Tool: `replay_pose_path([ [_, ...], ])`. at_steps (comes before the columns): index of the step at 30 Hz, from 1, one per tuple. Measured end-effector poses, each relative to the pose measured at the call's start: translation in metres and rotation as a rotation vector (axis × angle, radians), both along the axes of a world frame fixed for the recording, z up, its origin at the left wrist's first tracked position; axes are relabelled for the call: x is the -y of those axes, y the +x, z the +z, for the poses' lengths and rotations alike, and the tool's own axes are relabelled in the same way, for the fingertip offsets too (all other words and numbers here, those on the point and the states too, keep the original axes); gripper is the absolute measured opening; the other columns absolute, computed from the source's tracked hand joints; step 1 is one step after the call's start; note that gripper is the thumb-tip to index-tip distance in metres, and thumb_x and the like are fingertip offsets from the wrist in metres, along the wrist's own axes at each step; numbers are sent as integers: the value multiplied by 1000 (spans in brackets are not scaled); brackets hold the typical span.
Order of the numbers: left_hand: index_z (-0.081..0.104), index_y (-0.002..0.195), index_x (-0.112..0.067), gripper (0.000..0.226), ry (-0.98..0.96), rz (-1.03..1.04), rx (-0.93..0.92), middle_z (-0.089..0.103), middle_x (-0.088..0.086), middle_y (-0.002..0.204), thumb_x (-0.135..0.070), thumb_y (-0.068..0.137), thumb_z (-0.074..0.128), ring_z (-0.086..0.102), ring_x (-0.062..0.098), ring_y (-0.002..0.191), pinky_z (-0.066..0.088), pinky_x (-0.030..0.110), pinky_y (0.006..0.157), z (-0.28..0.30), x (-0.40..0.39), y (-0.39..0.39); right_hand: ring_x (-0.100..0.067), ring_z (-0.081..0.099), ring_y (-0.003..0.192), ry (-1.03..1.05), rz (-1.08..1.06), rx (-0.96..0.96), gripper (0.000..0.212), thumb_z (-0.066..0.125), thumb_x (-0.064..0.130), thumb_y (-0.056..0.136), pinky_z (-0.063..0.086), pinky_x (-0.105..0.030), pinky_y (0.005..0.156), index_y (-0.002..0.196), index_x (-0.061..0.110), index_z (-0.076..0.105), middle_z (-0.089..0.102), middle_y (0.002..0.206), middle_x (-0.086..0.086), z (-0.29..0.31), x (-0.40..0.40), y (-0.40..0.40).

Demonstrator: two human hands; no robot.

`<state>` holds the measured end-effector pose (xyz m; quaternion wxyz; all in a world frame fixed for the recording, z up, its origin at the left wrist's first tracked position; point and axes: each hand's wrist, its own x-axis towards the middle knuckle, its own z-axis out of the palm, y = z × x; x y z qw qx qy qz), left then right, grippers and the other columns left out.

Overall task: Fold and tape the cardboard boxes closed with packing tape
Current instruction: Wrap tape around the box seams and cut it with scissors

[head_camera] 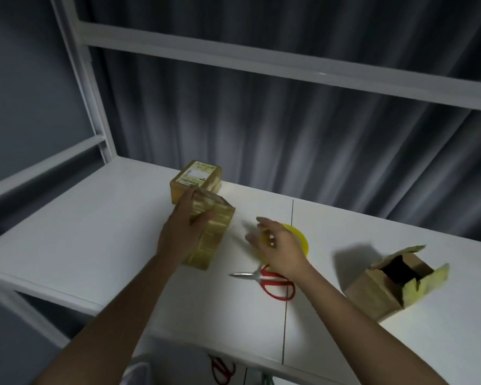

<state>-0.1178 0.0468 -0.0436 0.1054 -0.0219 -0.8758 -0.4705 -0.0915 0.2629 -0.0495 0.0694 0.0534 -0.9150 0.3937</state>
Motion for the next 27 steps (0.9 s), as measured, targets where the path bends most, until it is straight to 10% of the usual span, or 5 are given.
replay_pose_path([
  [3, 19, 148, -29, 68, 28, 9, 38, 50, 2, 137, -49, 91, 51, 52, 30, 118, 40, 43, 97, 10, -3, 8, -8, 61, 81, -650, -94, 113, 28, 71, 23, 85, 48, -21, 80, 108, 13, 59, 64, 88, 4, 11, 36, -3],
  [10, 27, 143, -30, 71, 102, 76, 75, 53, -2, 133, -57, 85, 56, 54, 28, 116, 40, 50, 102, 13, 12, 17, -15, 61, 68, -1119, -184, 121, 11, 72, 7, 81, 53, -27, 73, 77, 7, 62, 63, 66, 1, -2, 68, 4],
  [16, 32, 136, -32, 72, 148, 107, 106, 53, -13, 116, -64, 75, 53, 55, 21, 108, 43, 47, 100, 9, 29, 19, -15, 68, 83, -1125, -89, 128, 9, 63, 0, 87, 54, -22, 75, 83, 5, 70, 72, 83, -5, -8, 61, 6],
  [21, 35, 134, -29, 55, 178, 117, 75, 49, -15, 109, -47, 88, 58, 53, 17, 102, 45, 41, 95, 9, 30, 19, -8, 66, 75, -634, -183, -100, 16, 67, 4, 86, 55, -29, 76, 76, 15, 74, 72, 75, 8, -6, 59, -6],
  [27, 33, 135, -31, 58, 164, 118, 65, 49, -23, 102, -50, 86, 59, 53, 14, 97, 45, 42, 95, 12, 34, 19, -19, 63, 101, -429, -214, 1, 28, 56, 24, 92, 50, -38, 92, 119, 19, 65, 67, 113, 0, 3, 58, -13],
])
